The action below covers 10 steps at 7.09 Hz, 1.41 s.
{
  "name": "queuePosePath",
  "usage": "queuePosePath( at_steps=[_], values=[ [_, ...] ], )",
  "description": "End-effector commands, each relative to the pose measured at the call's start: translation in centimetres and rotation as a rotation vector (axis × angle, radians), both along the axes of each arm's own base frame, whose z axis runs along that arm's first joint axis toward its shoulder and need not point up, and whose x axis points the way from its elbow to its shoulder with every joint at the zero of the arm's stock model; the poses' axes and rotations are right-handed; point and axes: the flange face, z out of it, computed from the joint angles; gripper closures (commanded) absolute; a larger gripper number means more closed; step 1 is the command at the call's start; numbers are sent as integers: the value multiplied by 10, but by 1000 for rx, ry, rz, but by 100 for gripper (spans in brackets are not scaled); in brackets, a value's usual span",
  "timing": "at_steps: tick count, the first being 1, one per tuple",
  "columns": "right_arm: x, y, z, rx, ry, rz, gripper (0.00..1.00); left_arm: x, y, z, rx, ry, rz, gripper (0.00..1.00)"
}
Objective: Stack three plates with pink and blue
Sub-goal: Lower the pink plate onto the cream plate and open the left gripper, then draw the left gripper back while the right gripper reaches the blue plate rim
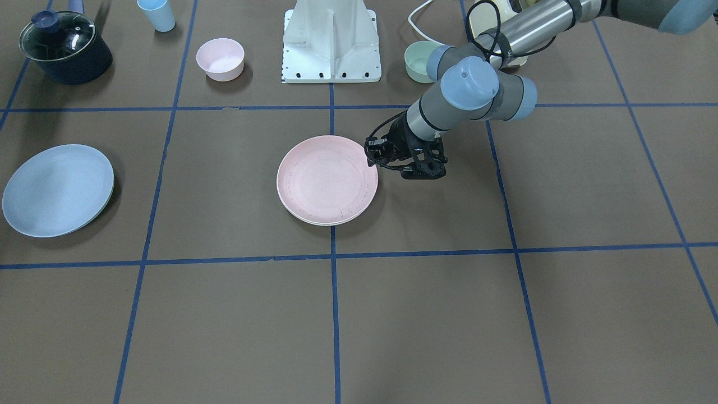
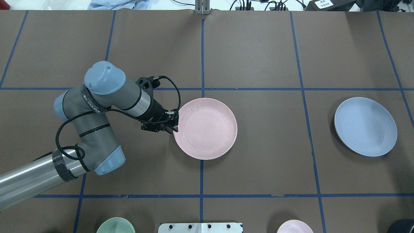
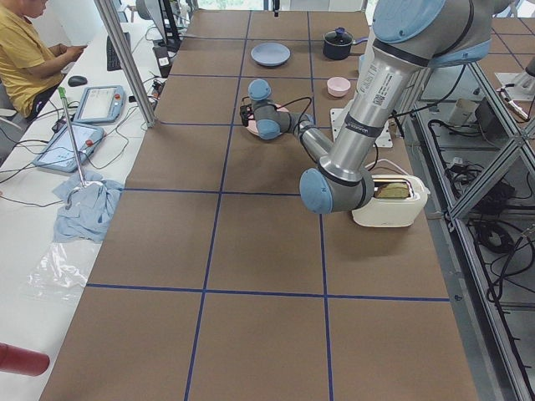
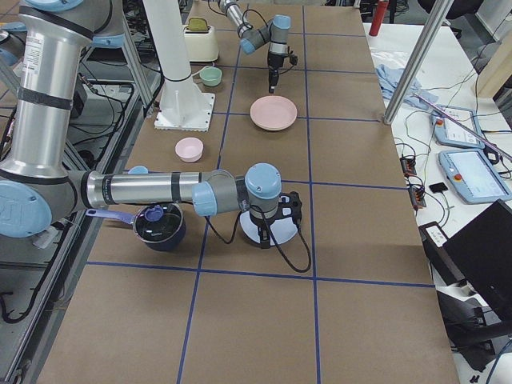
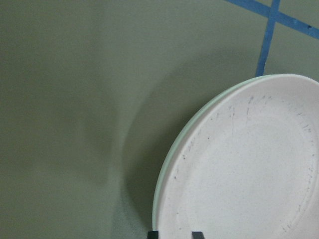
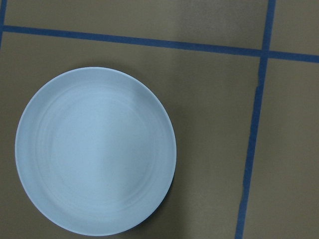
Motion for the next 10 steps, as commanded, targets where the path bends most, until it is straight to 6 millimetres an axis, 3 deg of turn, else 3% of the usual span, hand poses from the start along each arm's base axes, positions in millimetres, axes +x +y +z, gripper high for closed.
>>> queuePosePath(
  at_steps=[1,2,4,5,6,8,10],
  values=[
    [-44,-5,-7,-56,-6,0,0,-49,-8,0,22,22,-46,65],
    [-63,-5,-1,-68,-6,21,1,-74,-15,7,38,22,-73,66],
    [-106,-14,48,-30,19,86,1,-81,-21,6,56,22,-82,66],
    [-115,-28,66,-25,5,91,1,-81,-21,6,56,22,-82,65],
    [-118,-31,73,-30,15,86,2,-83,-20,3,58,27,-85,65],
    [-117,-30,79,-37,19,85,17,-85,-17,-2,65,35,-85,65],
    [-117,-28,90,-49,27,80,17,-86,-18,-1,65,34,-88,65]
  ],
)
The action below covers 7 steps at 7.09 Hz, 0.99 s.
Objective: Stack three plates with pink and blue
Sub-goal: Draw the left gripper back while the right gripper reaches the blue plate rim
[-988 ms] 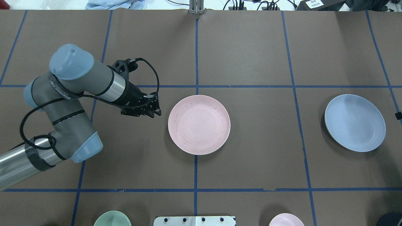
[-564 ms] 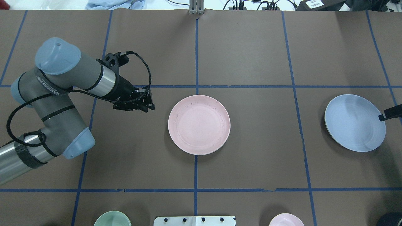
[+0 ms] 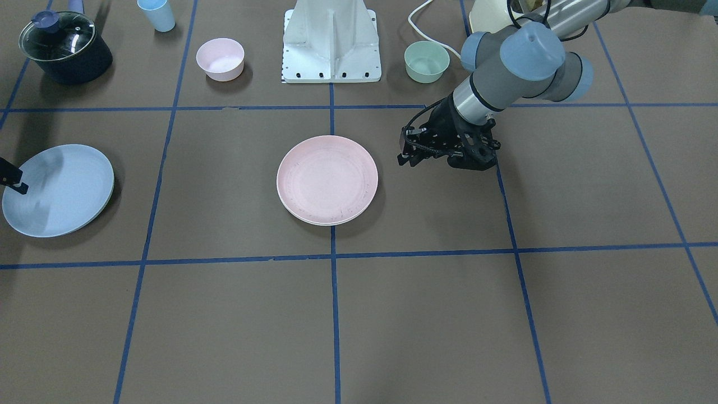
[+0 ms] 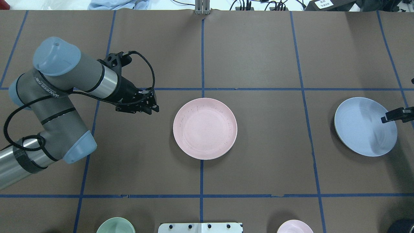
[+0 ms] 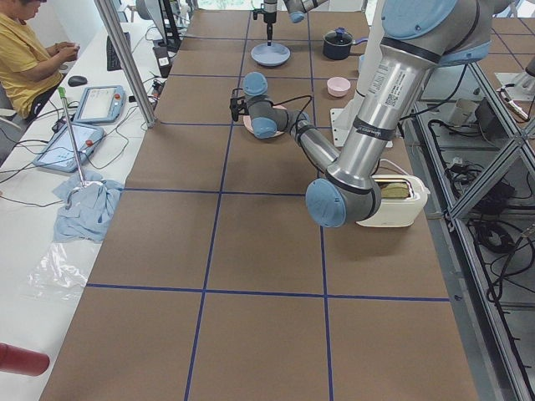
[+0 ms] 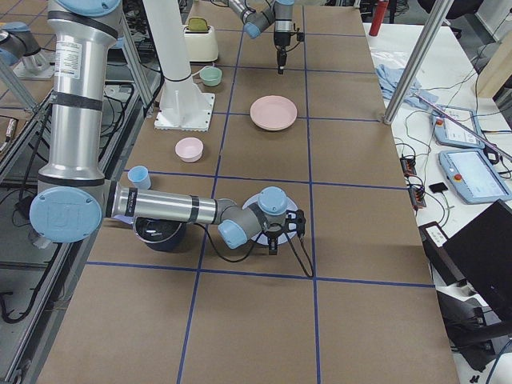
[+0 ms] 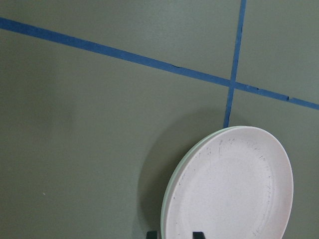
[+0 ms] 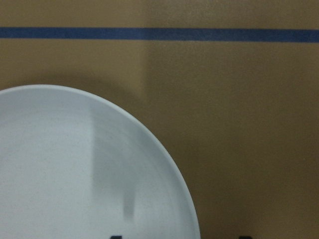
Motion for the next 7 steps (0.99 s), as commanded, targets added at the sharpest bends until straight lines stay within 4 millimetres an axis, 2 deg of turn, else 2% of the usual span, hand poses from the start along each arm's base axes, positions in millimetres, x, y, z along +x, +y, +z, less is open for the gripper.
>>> queuePosePath(
  at_steps=[1,2,4,6,7],
  values=[
    [-1,1,5,-8,3,-2,34,-1,0,0,0,0,0,65],
    [0,1,6,-16,5,1,68,-1,0,0,0,0,-2,65],
    [-1,2,6,-19,2,1,100,-3,-1,0,0,0,-3,65],
    [-1,2,8,-27,-2,-2,100,-6,-2,-2,4,5,-8,65],
    [-3,2,-5,-24,-40,-16,100,-7,-1,2,0,0,-8,65]
  ],
)
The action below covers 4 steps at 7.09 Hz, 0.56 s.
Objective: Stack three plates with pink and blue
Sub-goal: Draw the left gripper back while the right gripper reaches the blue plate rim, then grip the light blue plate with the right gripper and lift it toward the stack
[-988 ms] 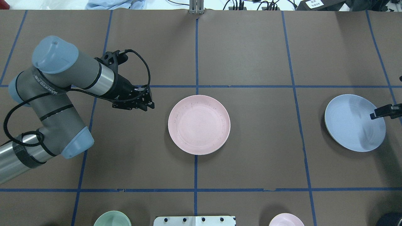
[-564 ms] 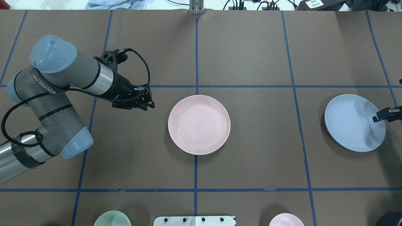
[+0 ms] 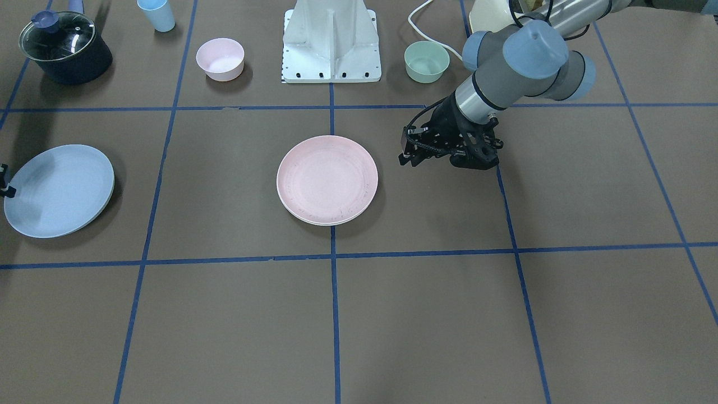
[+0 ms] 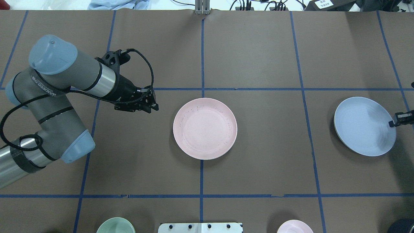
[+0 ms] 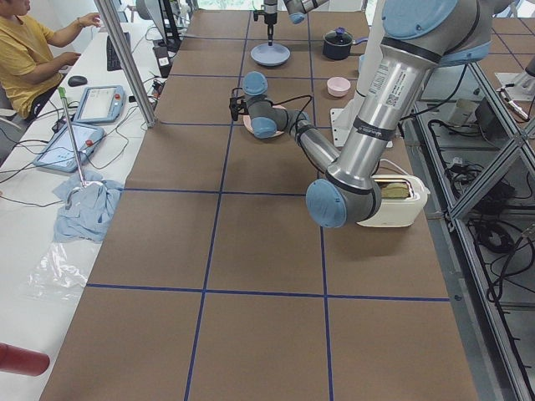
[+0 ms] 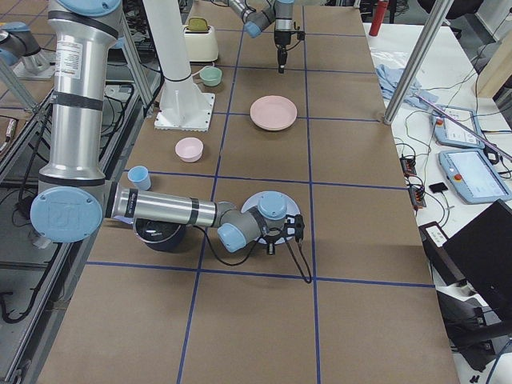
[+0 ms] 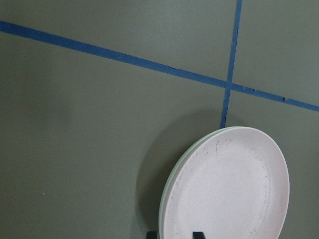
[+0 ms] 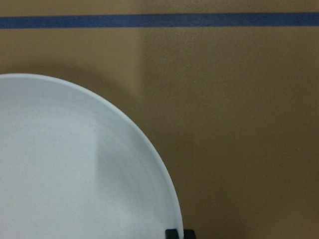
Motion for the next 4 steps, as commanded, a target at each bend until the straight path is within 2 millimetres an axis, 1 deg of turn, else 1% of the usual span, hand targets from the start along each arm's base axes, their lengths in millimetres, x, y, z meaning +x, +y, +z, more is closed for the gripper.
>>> queuePosePath(
  at_steps=[1,2,3,4],
  values=[
    [-1,-1,-38,23,-95,-29,100,-2,0,2,0,-2,-2,65],
    [5,-4,-63,30,-131,-1,100,-4,1,5,-1,-4,-2,65],
    [4,-5,-101,17,-166,49,100,-4,1,4,1,-2,-2,65],
    [-1,-11,-143,-31,-213,125,100,-5,1,4,2,-1,-4,65]
  ],
)
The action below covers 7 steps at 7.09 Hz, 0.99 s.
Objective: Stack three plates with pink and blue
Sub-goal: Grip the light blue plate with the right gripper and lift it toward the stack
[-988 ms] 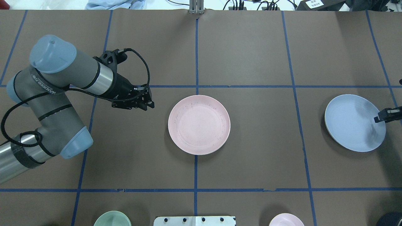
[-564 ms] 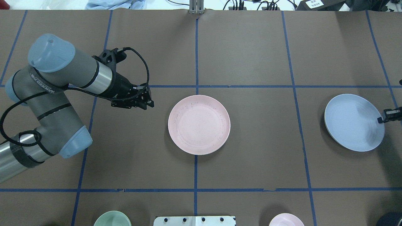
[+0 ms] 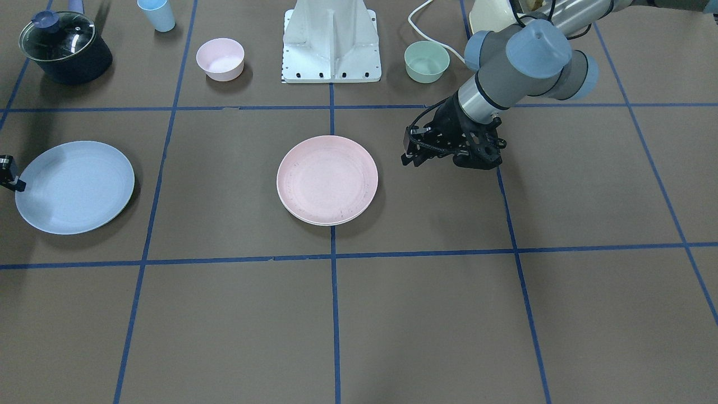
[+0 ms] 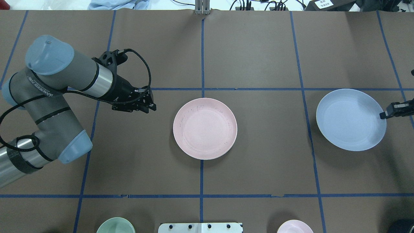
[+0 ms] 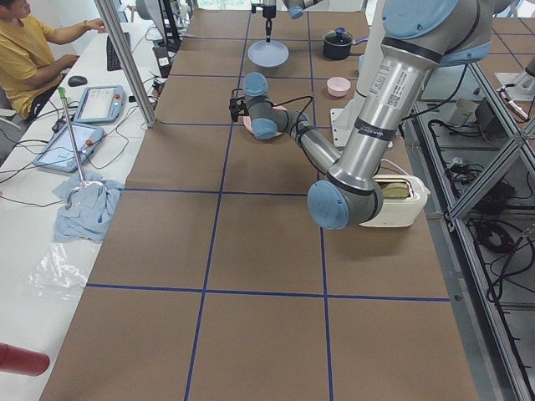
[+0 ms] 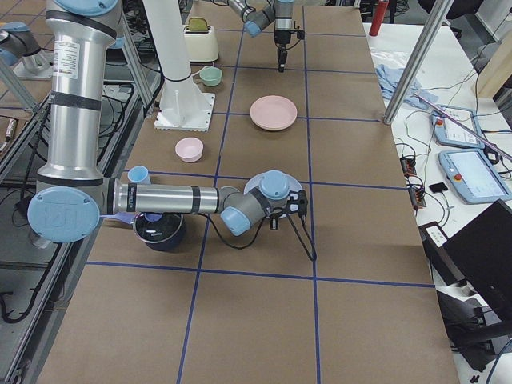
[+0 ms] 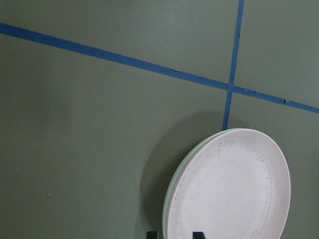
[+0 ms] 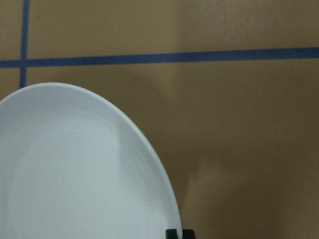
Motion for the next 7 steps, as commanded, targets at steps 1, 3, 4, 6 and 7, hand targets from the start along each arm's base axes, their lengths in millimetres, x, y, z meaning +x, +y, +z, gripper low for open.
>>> queuePosePath(
  at_steps=[1,3,4,6,7],
  values=[
    [-31,-18,-90,-84,-121,95,100,-2,-1,1,-2,-2,-4,65],
    [-146,-38,-195,-155,-232,108,100,-22,-8,20,-14,-18,-29,66],
    [-217,-28,-240,-166,-254,122,100,-29,-11,28,26,-33,-24,66],
    [-297,-8,-305,-194,-232,124,100,-53,-20,63,98,-83,-19,66],
    [-328,16,-303,-175,-196,137,100,-53,-21,65,101,-87,-18,66]
  ],
)
